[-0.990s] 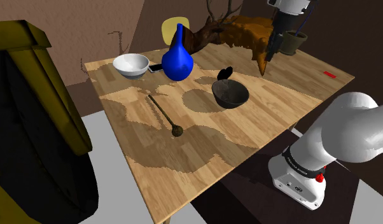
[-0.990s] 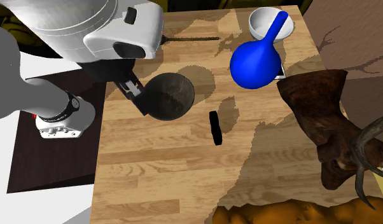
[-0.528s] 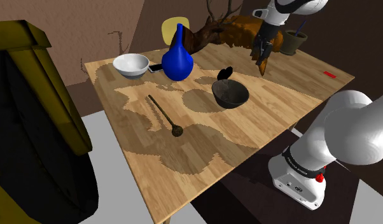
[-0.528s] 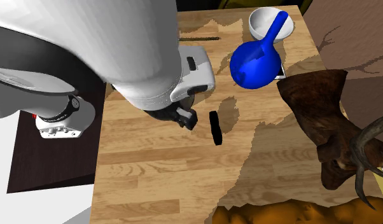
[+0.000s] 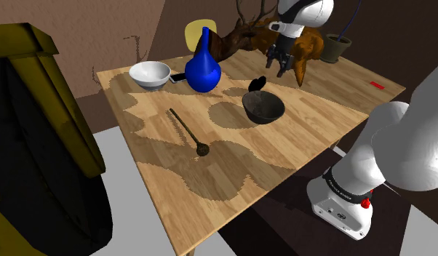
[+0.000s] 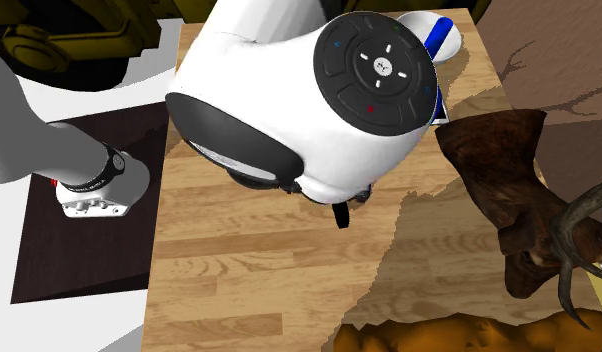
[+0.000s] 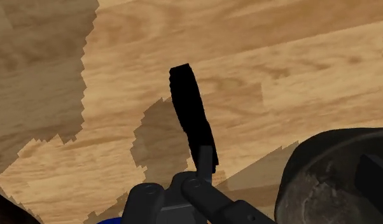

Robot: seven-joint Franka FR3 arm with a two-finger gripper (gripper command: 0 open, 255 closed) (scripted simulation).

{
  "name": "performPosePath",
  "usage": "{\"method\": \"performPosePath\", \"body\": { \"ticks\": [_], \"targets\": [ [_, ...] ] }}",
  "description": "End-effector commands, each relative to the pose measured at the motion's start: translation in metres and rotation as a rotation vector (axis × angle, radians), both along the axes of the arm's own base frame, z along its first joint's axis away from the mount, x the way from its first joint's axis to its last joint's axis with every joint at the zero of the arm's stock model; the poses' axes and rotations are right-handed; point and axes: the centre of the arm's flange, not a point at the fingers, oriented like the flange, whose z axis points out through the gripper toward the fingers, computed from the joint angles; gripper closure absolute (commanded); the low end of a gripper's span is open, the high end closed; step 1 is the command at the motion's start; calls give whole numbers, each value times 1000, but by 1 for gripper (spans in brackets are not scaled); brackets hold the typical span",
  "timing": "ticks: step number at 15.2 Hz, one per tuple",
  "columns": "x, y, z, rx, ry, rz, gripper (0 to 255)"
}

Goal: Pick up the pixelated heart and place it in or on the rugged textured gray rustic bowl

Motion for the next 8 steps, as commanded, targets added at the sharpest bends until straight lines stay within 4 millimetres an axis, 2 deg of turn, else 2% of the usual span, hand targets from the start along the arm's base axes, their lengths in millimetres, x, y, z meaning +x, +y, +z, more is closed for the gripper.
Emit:
{"method": "performPosePath", "body": {
  "ticks": [1, 5, 8],
  "targets": [
    [19, -1, -18, 16, -11, 104, 0],
    [63, 3, -51, 44, -24, 293, 0],
    [63, 5, -62, 45, -24, 294, 0]
  ]
}}
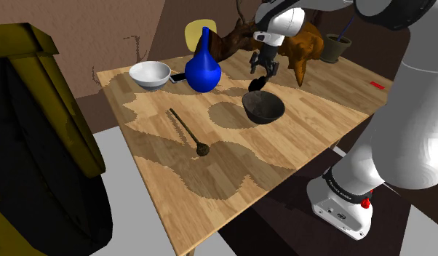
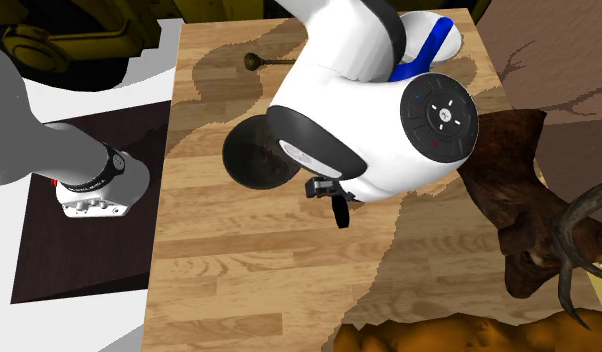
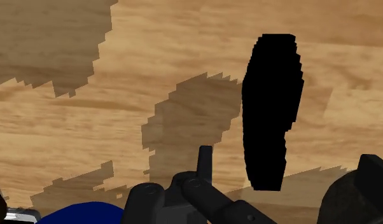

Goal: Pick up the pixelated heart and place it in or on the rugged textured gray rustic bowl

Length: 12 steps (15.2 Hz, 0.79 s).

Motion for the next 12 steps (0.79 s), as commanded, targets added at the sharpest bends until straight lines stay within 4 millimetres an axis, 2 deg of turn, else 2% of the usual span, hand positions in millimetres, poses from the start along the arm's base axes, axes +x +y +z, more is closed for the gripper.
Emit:
{"method": "performPosePath", "body": {
  "ticks": [1, 5, 12],
  "targets": [
    [1, 2, -10, 2, -1, 7, 0],
    [0, 6, -34, 2, -1, 7, 0],
    [0, 6, -34, 2, -1, 7, 0]
  ]
}}
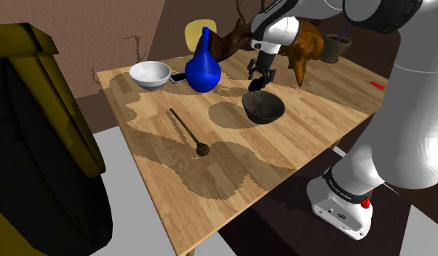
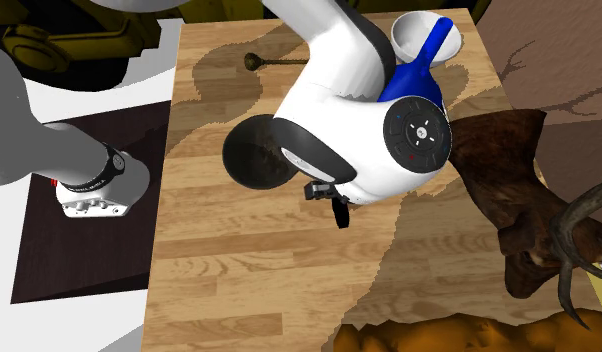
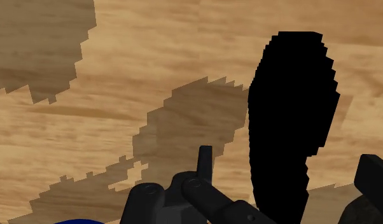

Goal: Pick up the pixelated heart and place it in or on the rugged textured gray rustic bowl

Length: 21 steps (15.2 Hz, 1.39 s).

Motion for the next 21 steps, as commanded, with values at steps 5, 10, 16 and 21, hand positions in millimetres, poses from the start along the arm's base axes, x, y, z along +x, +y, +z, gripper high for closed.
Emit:
{"method": "performPosePath", "body": {
  "ticks": [5, 10, 16, 21],
  "targets": [
    [0, 0, 0, 0, 0, 0, 255],
    [0, 0, 0, 0, 0, 0, 255],
    [0, 0, 26, 0, 0, 0, 255],
    [0, 0, 53, 0, 0, 0, 255]
  ]
}}
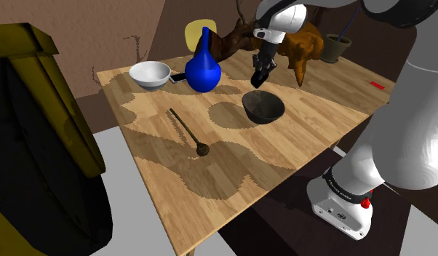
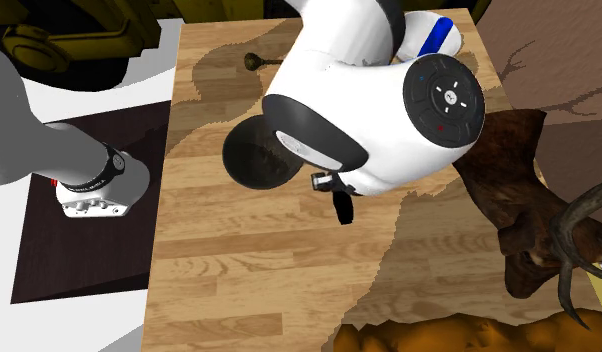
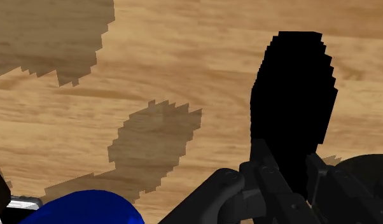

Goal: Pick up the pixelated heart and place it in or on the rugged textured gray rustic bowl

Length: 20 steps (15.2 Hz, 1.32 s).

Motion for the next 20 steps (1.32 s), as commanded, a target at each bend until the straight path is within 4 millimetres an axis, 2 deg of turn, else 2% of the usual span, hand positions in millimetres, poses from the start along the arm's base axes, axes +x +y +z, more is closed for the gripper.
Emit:
{"method": "performPosePath", "body": {
  "ticks": [1, 20],
  "targets": [
    [1, 0, 11, 0, 0, 0, 255],
    [1, 0, 112, 0, 0, 0, 255]
  ]
}}
